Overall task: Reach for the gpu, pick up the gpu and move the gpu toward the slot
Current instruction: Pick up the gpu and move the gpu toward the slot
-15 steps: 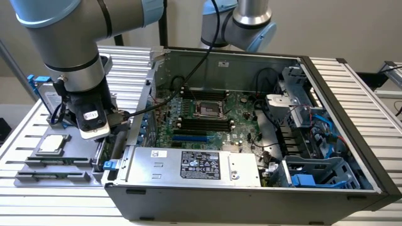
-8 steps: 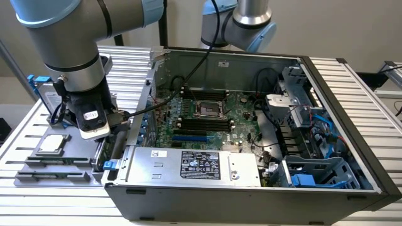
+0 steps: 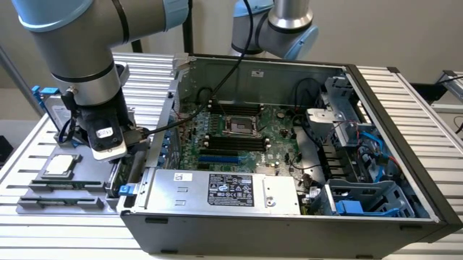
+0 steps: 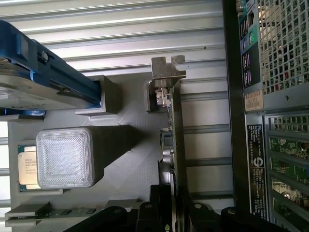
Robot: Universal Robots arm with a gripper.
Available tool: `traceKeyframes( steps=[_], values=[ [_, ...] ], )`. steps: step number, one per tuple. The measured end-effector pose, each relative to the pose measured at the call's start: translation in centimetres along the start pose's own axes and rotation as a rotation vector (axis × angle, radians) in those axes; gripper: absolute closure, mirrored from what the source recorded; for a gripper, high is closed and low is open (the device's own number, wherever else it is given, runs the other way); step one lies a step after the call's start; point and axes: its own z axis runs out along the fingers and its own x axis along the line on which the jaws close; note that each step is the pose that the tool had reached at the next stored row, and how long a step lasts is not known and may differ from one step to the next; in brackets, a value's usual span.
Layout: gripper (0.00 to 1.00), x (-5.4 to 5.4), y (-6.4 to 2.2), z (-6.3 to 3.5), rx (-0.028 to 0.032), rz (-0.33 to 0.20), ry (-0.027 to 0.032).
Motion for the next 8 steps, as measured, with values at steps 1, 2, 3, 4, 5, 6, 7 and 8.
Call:
traceKeyframes(
  steps=[1,2,3,4,5,6,7,8],
  values=[
    [0.73,0.00,0.00,0.00,0.0000,-0.001,0.0000],
    [0.73,0.01,0.00,0.00,0.0001,-0.003,0.0001],
    [0.73,0.03,0.00,0.00,0.0002,-0.005,0.0001],
    [0.73,0.05,0.00,0.00,0.0004,-0.008,0.0002],
    [0.73,0.06,-0.01,0.00,0.0007,-0.011,0.0004],
    [0.73,0.08,0.00,0.00,0.0007,-0.015,0.0004],
    [0.73,0.09,-0.01,0.00,0.0009,-0.019,0.0005],
    [0.73,0.11,-0.01,0.00,0.0011,-0.022,0.0007]
  ],
)
